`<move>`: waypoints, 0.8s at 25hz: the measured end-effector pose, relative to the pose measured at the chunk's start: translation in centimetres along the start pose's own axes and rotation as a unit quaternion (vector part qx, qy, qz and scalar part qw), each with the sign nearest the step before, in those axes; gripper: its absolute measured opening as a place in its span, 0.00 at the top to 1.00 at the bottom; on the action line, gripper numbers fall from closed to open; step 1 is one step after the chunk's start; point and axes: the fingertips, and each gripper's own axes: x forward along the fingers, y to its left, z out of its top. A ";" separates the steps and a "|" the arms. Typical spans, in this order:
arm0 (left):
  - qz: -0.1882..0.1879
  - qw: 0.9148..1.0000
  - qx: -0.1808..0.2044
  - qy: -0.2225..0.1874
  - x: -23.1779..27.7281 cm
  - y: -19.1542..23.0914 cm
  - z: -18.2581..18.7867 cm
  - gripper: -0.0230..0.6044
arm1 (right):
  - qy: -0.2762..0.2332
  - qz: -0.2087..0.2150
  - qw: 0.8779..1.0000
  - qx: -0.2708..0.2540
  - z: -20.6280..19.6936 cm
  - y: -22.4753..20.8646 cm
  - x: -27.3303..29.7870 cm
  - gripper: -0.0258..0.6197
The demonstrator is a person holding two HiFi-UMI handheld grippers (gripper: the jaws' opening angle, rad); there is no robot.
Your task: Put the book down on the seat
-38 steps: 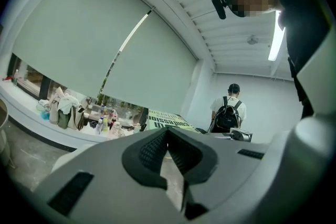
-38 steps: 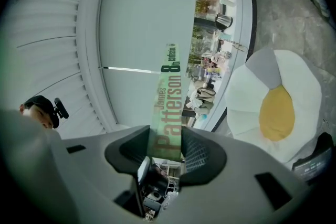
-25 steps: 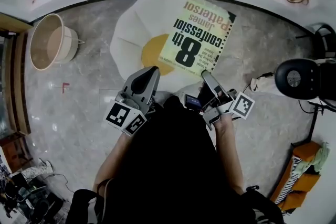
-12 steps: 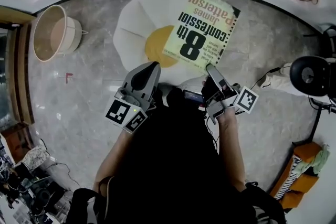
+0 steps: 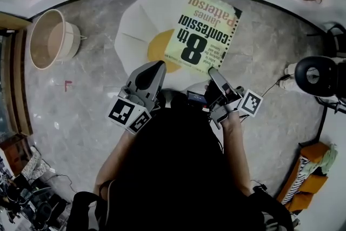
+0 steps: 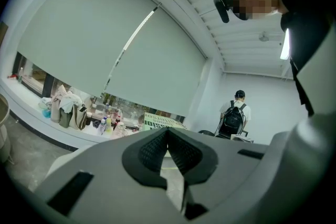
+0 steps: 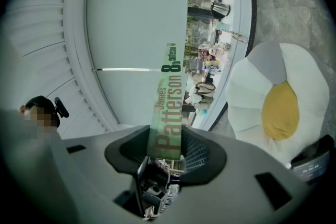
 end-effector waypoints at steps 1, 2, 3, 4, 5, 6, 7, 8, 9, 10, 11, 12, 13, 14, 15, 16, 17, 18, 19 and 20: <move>-0.002 1.000 0.002 0.001 0.2 -0.1 0.0 0.95 | 0.000 -0.001 1.000 0.002 -0.1 -0.1 0.0 0.68; -0.004 1.000 0.005 0.001 0.3 -0.2 -0.1 0.95 | 0.000 -0.002 1.000 0.002 -0.1 -0.3 -0.1 0.68; -0.006 1.000 0.007 0.000 0.5 -0.3 0.0 0.95 | 0.001 -0.004 1.000 0.000 -0.1 -0.3 -0.2 0.68; -0.007 1.000 0.008 0.000 0.6 -0.4 0.1 0.95 | 0.002 -0.006 1.000 -0.002 0.0 -0.3 -0.3 0.68; -0.008 1.000 0.008 0.000 0.6 -0.4 0.1 0.95 | 0.003 -0.007 1.000 -0.005 0.1 -0.3 -0.3 0.68; -0.007 1.000 0.007 0.002 0.5 -0.4 0.1 0.95 | 0.005 -0.009 1.000 -0.006 0.1 -0.2 -0.3 0.68; -0.006 1.000 0.006 0.003 0.4 -0.3 0.0 0.95 | 0.006 -0.010 1.000 -0.007 0.1 -0.3 -0.3 0.68; -0.004 1.000 0.005 0.004 0.3 -0.1 -0.1 0.95 | 0.008 -0.012 1.000 -0.008 0.2 -0.3 -0.3 0.68; -0.002 1.000 0.004 0.005 0.2 0.1 -0.1 0.95 | 0.010 -0.014 1.000 -0.010 0.3 -0.4 -0.2 0.68; -0.001 1.000 0.001 0.006 0.2 0.5 -0.2 0.95 | 0.011 -0.017 1.000 -0.012 0.4 -0.4 -0.1 0.68; 0.000 1.000 -0.003 0.008 0.1 0.8 -0.2 0.95 | 0.012 -0.022 1.000 -0.014 0.4 -0.2 0.0 0.68; 0.000 1.000 -0.010 0.011 0.0 1.0 -0.2 0.95 | 0.013 -0.028 0.999 -0.015 0.4 0.0 0.0 0.68; 0.000 1.000 -0.016 0.015 -0.2 1.2 -0.2 0.95 | 0.013 -0.035 0.999 -0.016 0.3 0.2 0.0 0.68; -0.001 1.000 -0.021 0.018 -0.2 1.4 -0.1 0.95 | 0.014 -0.041 0.999 -0.017 0.3 0.4 0.1 0.68; -0.002 1.000 -0.024 0.020 -0.1 1.7 0.0 0.95 | 0.015 -0.046 0.999 -0.020 0.5 0.4 0.3 0.68; -0.003 0.999 -0.025 0.022 0.1 1.8 -0.1 0.95 | 0.016 -0.052 0.998 -0.023 0.7 0.4 0.3 0.68; -0.002 0.999 -0.025 0.025 0.2 1.7 -0.3 0.95 | 0.017 -0.057 0.998 -0.024 0.8 0.2 0.0 0.68; -0.002 0.999 -0.024 0.029 0.2 1.4 -0.7 0.95 | 0.018 -0.060 0.998 -0.022 0.8 0.0 -0.5 0.68; -0.002 0.999 -0.018 0.033 0.3 1.1 -1.1 0.95 | 0.018 -0.057 0.998 -0.020 0.9 -0.4 -1.0 0.68; -0.002 0.999 -0.005 0.034 0.5 1.0 -1.3 0.95 | 0.015 -0.046 0.999 -0.019 1.0 -0.8 -1.0 0.68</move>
